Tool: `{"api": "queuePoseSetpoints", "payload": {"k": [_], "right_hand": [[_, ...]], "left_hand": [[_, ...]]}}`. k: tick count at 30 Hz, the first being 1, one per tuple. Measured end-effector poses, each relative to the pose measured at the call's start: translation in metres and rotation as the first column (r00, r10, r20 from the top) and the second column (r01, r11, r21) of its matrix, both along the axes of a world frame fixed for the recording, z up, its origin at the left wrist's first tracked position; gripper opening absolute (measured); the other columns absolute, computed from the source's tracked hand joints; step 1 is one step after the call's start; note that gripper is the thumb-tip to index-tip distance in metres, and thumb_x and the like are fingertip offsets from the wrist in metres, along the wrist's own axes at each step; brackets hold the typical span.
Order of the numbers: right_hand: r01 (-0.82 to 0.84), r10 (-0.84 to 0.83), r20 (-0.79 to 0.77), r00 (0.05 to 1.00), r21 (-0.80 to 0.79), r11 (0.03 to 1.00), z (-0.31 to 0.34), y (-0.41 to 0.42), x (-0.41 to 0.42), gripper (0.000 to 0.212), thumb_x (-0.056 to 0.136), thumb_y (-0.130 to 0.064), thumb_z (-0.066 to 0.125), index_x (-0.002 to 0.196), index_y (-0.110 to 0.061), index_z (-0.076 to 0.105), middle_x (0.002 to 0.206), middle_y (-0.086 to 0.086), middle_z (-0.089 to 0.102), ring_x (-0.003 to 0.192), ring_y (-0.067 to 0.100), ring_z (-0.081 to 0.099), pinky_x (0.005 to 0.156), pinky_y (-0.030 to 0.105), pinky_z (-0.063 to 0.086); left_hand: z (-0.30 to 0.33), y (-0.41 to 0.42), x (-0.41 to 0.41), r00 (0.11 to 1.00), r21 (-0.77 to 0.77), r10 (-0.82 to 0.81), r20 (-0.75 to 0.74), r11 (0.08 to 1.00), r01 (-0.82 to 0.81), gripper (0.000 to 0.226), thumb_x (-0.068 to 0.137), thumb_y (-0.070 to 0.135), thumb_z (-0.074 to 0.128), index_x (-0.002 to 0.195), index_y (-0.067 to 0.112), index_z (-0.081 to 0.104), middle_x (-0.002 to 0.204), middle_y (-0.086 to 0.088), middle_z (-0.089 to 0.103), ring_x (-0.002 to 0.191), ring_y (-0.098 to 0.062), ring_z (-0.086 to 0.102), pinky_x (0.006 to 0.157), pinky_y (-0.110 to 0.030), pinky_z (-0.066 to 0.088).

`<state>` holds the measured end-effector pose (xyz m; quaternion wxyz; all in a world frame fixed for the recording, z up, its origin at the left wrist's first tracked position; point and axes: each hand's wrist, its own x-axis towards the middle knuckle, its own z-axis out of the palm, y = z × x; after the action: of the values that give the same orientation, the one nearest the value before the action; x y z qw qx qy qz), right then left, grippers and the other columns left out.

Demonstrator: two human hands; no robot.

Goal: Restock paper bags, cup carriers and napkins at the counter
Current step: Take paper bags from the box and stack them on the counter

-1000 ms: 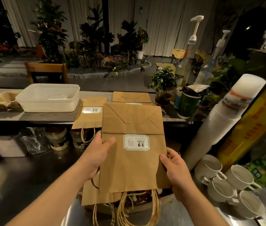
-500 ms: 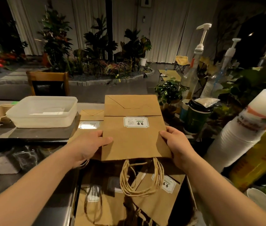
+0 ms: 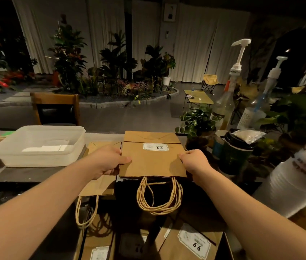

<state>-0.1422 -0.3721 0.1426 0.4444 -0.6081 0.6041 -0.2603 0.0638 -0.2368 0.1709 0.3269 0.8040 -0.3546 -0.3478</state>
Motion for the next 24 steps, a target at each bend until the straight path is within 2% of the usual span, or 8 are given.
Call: {"api": "queuePoseSetpoints", "payload": {"k": [4, 8, 11, 14, 18, 21, 24], "right_hand": [[0.003, -0.006, -0.068, 0.998, -0.038, 0.999, -0.005, -0.012, 0.009, 0.042, 0.103, -0.02, 0.056, 0.144, -0.01, 0.052, 0.13, 0.009, 0.061, 0.115, 0.025, 0.058, 0.083, 0.031, 0.041], [0.007, -0.012, -0.141, 0.99, -0.04, 0.999, -0.013, -0.019, 0.014, 0.038, 0.104, -0.024, 0.056, 0.139, -0.01, 0.055, 0.109, 0.004, 0.061, 0.096, 0.02, 0.055, 0.08, 0.032, 0.046], [0.022, -0.029, -0.189, 0.981, -0.039, 0.999, -0.018, -0.023, 0.014, 0.032, 0.103, -0.025, 0.057, 0.131, -0.01, 0.059, 0.093, 0.001, 0.057, 0.095, 0.021, 0.059, 0.08, 0.034, 0.051], [-0.008, -0.002, -0.252, 0.968, -0.04, 0.999, -0.021, -0.026, 0.013, 0.026, 0.102, -0.027, 0.058, 0.12, -0.01, 0.065, 0.091, 0.002, 0.061, 0.091, 0.02, 0.061, 0.082, 0.034, 0.054], [-0.013, -0.001, -0.27, 0.963, -0.052, 0.999, -0.022, -0.025, 0.009, 0.021, 0.103, -0.026, 0.056, 0.112, -0.01, 0.066, 0.089, 0.002, 0.061, 0.08, 0.017, 0.06, 0.073, 0.032, 0.053], [-0.032, 0.01, -0.293, 0.956, -0.069, 0.997, -0.024, -0.02, -0.004, 0.028, 0.103, -0.018, 0.052, 0.129, -0.014, 0.062, 0.101, 0.002, 0.063, 0.089, 0.017, 0.063, 0.08, 0.033, 0.058], [-0.171, 0.141, -0.359, 0.923, -0.053, 0.984, -0.031, -0.018, -0.024, 0.041, 0.099, -0.011, 0.055, 0.139, -0.022, 0.058, 0.127, 0.002, 0.063, 0.102, 0.015, 0.062, 0.087, 0.033, 0.059]], "left_hand": [[-0.008, -0.017, 0.01, 0.996, 0.051, -0.028, 0.082, 0.998, 0.023, 0.022, 0.099, 0.035, 0.066, 0.102, 0.013, 0.069, 0.097, -0.006, 0.071, 0.074, -0.014, 0.061, 0.054, -0.018, 0.046], [-0.019, -0.031, 0.02, 0.986, 0.087, -0.057, 0.157, 0.995, 0.044, 0.028, 0.098, 0.041, 0.066, 0.099, 0.013, 0.071, 0.089, -0.006, 0.067, 0.07, -0.017, 0.053, 0.056, -0.024, 0.042], [-0.025, -0.038, 0.022, 0.976, 0.11, -0.074, 0.207, 0.993, 0.052, 0.031, 0.097, 0.04, 0.068, 0.097, 0.01, 0.071, 0.078, -0.006, 0.056, 0.066, -0.018, 0.047, 0.057, -0.027, 0.042], [-0.029, -0.039, 0.022, 0.965, 0.145, -0.109, 0.238, 0.987, 0.075, 0.032, 0.096, 0.041, 0.068, 0.097, 0.009, 0.071, 0.079, -0.006, 0.062, 0.066, -0.018, 0.053, 0.06, -0.028, 0.047], [-0.032, -0.037, 0.021, 0.936, 0.166, -0.145, 0.321, 0.982, 0.095, 0.037, 0.095, 0.047, 0.068, 0.093, 0.01, 0.072, 0.078, -0.007, 0.07, 0.066, -0.018, 0.064, 0.065, -0.028, 0.055], [-0.028, -0.032, 0.021, 0.915, 0.188, -0.169, 0.366, 0.977, 0.105, 0.031, 0.099, 0.04, 0.063, 0.1, 0.01, 0.07, 0.076, -0.008, 0.068, 0.06, -0.016, 0.062, 0.066, -0.028, 0.058], [-0.022, -0.021, 0.026, 0.962, 0.186, -0.176, 0.211, 0.973, 0.137, 0.019, 0.101, 0.02, 0.057, 0.104, 0.006, 0.068, 0.074, -0.009, 0.063, 0.059, -0.017, 0.058, 0.06, -0.026, 0.052]]}}
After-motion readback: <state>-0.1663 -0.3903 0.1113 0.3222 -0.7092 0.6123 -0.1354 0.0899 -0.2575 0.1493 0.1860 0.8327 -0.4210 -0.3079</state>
